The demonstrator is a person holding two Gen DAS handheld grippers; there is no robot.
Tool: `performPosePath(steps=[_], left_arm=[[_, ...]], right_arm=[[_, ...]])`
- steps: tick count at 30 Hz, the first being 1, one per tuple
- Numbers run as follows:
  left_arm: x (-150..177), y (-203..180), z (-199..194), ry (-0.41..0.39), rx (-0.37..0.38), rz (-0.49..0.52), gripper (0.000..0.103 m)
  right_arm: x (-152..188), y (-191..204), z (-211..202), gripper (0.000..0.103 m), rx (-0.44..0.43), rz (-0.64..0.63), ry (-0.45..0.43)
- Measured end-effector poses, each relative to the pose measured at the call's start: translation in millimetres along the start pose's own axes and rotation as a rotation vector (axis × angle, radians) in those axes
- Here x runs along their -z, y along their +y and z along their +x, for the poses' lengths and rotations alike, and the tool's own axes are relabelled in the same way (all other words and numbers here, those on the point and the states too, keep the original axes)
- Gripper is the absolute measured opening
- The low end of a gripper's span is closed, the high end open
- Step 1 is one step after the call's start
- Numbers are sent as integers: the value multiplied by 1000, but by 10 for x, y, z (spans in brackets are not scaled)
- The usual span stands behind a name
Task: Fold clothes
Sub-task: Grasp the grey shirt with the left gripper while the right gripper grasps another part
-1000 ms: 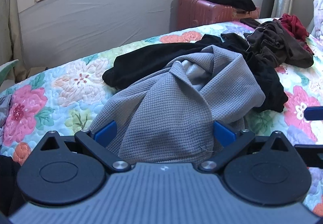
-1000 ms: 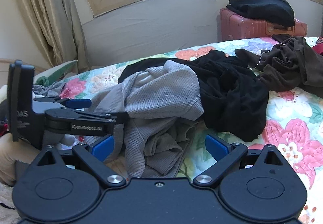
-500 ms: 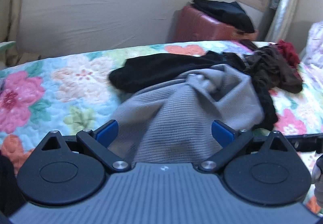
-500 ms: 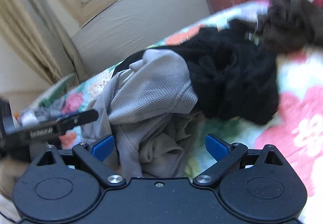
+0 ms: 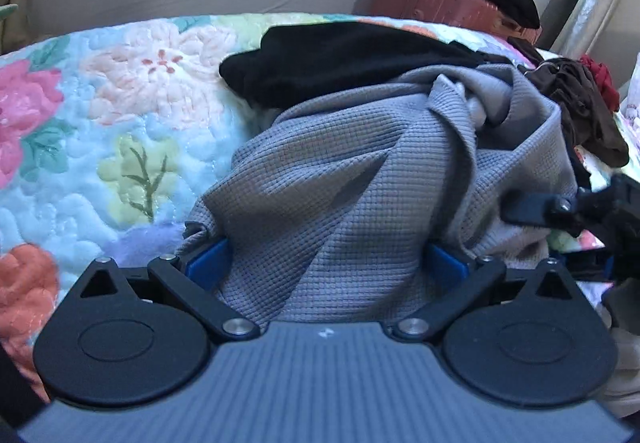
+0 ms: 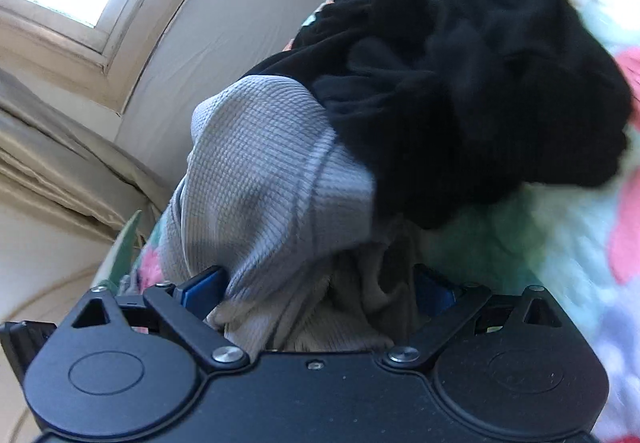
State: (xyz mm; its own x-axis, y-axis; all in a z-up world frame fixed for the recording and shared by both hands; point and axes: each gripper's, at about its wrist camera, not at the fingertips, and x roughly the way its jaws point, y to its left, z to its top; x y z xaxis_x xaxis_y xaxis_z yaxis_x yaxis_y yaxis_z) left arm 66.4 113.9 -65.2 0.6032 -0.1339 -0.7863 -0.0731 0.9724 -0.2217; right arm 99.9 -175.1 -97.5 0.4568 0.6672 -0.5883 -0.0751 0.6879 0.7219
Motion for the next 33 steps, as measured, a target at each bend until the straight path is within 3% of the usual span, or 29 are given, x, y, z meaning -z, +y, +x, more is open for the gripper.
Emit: performPosePath(steps=[1, 2, 4, 7, 11, 14, 16, 17, 25, 33], left_arm=[[-2, -8, 3, -3, 2, -4, 103], [-2, -15, -3, -11, 7, -6, 102], [12, -56, -37, -32, 29, 20, 79], [43, -189, -161, -74, 89, 115, 56], [78, -318, -288, -108, 164, 155, 43], [103, -500, -449, -127, 224, 181, 33], [120, -627, -561, -140, 267, 197, 15], [128, -691, -618, -146, 288, 206, 12], [191, -1240, -1089, -197, 454, 279, 11], [186, -2409, -1550, -261, 545, 486, 11]], right_arm=[[0, 31, 26, 92, 3, -11, -11], [4, 59, 48, 79, 2, -20, -24], [20, 83, 69, 54, -36, -31, -25], [36, 155, 27, 42, -35, -88, -14], [79, 272, -161, 28, -84, -146, 1], [129, 307, -328, 26, -117, -160, 2], [163, 318, -447, 26, -127, -156, -2], [175, 310, -509, 26, -137, -141, -3], [156, 248, -1417, 24, -125, -168, -54], [335, 131, -2661, 23, -57, -218, -252]])
